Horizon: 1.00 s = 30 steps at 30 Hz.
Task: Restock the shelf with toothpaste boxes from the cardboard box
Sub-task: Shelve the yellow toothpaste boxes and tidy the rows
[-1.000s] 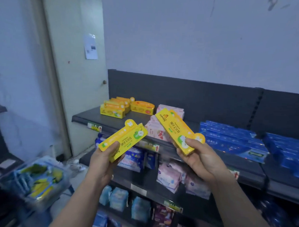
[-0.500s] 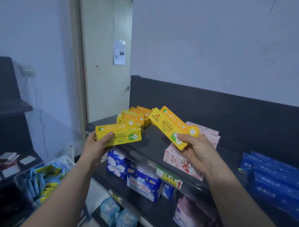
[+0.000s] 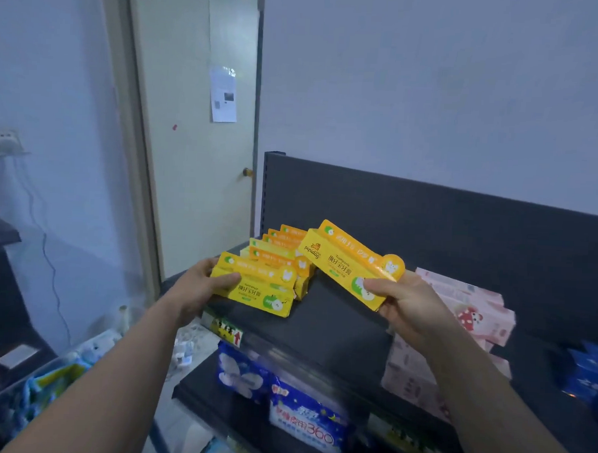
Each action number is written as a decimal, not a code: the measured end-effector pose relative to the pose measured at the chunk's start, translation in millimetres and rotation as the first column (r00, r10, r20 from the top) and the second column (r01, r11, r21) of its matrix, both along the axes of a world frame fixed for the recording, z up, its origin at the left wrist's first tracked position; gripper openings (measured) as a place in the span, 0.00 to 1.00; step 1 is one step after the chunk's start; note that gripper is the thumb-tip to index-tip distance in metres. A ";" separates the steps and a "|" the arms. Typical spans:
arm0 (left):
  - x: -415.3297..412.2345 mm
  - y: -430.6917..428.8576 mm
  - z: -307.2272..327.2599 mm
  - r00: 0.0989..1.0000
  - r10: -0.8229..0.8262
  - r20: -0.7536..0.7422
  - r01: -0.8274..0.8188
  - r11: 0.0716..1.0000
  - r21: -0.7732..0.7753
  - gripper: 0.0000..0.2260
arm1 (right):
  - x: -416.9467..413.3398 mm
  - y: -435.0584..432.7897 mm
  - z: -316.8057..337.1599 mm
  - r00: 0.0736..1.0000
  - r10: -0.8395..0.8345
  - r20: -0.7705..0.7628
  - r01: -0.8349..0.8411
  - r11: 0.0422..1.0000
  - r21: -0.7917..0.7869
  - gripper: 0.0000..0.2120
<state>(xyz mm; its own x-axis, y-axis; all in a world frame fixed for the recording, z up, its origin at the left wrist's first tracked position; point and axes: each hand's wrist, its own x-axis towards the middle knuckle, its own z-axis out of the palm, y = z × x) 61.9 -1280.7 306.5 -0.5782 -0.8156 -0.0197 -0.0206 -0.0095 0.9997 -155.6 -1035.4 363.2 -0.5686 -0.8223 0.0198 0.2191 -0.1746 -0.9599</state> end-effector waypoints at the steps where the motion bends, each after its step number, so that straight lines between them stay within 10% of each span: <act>1: -1.6 -9.4 0.5 0.999 -0.017 0.034 0.017 0.999 -0.028 0.19 | -1.2 -5.9 -0.5 1.000 -0.001 -0.018 0.001 1.000 0.024 0.17; 16: -20.3 -72.3 -0.3 0.951 -0.129 0.283 0.203 0.946 -0.253 0.16 | 18.0 -48.6 -25.6 0.986 0.053 -0.159 -0.013 0.971 0.238 0.20; 30: 6.1 -46.9 -1.3 0.939 0.331 -0.096 -0.345 0.913 -0.219 0.13 | 76.3 -106.0 -53.2 0.889 -0.020 -0.458 0.204 0.912 0.356 0.22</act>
